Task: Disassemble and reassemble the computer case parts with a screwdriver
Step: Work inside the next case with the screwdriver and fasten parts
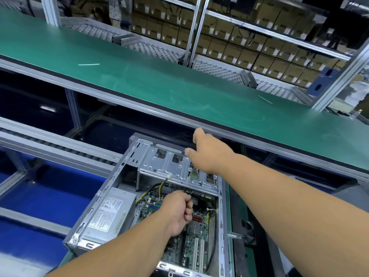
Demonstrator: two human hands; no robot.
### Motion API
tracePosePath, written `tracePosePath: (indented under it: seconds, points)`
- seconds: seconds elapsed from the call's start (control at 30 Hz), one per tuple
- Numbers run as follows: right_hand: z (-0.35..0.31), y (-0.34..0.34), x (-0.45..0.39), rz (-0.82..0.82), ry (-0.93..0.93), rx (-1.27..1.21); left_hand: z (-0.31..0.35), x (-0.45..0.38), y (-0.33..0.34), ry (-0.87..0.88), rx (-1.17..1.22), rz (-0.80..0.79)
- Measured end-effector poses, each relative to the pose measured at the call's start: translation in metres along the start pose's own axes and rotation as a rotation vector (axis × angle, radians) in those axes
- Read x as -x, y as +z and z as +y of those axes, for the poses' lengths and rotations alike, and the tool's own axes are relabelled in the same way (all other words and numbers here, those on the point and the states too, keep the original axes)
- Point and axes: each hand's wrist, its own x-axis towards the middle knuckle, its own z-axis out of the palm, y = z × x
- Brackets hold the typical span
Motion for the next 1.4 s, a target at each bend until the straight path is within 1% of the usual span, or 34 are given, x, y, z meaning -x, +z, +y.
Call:
tracePosePath:
  seconds: [0.03,0.07,0.1,0.17,0.2,0.23,0.27,0.33,0.4,0.5,0.53,0.57,0.63,0.67,0.7,0.8,0.87,0.93,1.0,1.07,1.1,1.17,1.23,1.33,1.4]
  points:
    - [-0.001,-0.003,0.000,-0.044,-0.044,-0.041,0.000,0.000,0.000,-0.001,0.003,0.005]
    - [-0.002,-0.005,-0.001,-0.061,-0.077,-0.030,0.000,0.000,0.001,-0.003,0.002,0.013]
    - [-0.003,-0.004,0.000,-0.035,-0.084,0.023,0.000,0.000,0.001,-0.004,-0.001,0.021]
    - [-0.003,0.001,0.001,0.102,-0.016,0.133,-0.002,-0.002,0.000,-0.001,-0.007,0.041]
    - [-0.003,0.004,0.002,0.139,0.030,0.166,-0.003,-0.003,-0.001,0.004,-0.007,0.052]
    - [-0.001,0.006,0.003,0.138,0.054,0.163,-0.003,-0.005,-0.002,0.006,-0.006,0.066]
    - [0.001,0.006,0.003,0.104,0.045,0.110,-0.003,-0.006,-0.003,0.007,-0.006,0.083]
    - [0.000,0.001,0.002,0.002,-0.042,-0.017,-0.003,-0.009,-0.006,0.004,-0.006,0.117]
    - [-0.001,-0.001,0.002,-0.015,-0.100,0.023,-0.005,-0.011,-0.007,0.000,-0.018,0.144]
    - [-0.001,0.004,0.005,0.113,0.018,0.156,-0.009,-0.014,-0.007,0.007,-0.053,0.137]
    - [0.001,0.006,0.005,0.120,0.043,0.145,-0.010,-0.013,-0.007,0.012,-0.057,0.130]
    - [0.003,0.006,0.005,0.090,0.049,0.088,-0.010,-0.013,-0.007,0.017,-0.059,0.126]
    - [0.003,-0.001,0.006,-0.018,-0.009,-0.058,-0.010,-0.011,-0.009,0.022,-0.051,0.126]
    - [0.003,-0.004,0.006,-0.055,-0.054,-0.078,-0.011,-0.010,-0.011,0.022,-0.047,0.124]
    - [0.002,-0.005,0.006,-0.058,-0.077,-0.052,-0.011,-0.010,-0.012,0.021,-0.047,0.116]
    - [-0.003,0.002,0.008,0.077,-0.011,0.124,-0.010,-0.007,-0.011,0.017,-0.077,0.074]
    - [-0.003,0.009,0.007,0.147,-0.003,0.160,-0.010,-0.004,-0.009,0.005,-0.121,0.049]
    - [0.001,0.010,0.008,0.150,-0.021,0.045,-0.009,-0.003,-0.008,-0.008,-0.180,0.047]
    - [0.005,0.007,0.010,0.093,-0.035,-0.087,-0.009,-0.005,-0.009,-0.003,-0.210,0.035]
    - [0.008,0.004,0.016,0.054,-0.063,-0.152,-0.009,-0.004,-0.009,0.003,-0.205,-0.002]
    - [0.011,0.004,0.020,0.071,-0.070,-0.169,-0.009,-0.003,-0.009,0.002,-0.196,-0.022]
    - [0.017,0.003,0.030,0.161,-0.078,-0.227,-0.007,0.001,-0.007,-0.001,-0.159,-0.054]
    - [0.026,0.003,0.042,0.239,-0.078,-0.340,-0.004,0.004,-0.005,-0.006,-0.100,-0.088]
    - [0.044,0.004,0.067,0.279,-0.043,-0.524,-0.001,0.008,-0.002,0.006,0.012,-0.164]
    - [0.055,0.007,0.082,0.304,-0.024,-0.592,0.000,0.010,-0.002,0.031,0.091,-0.211]
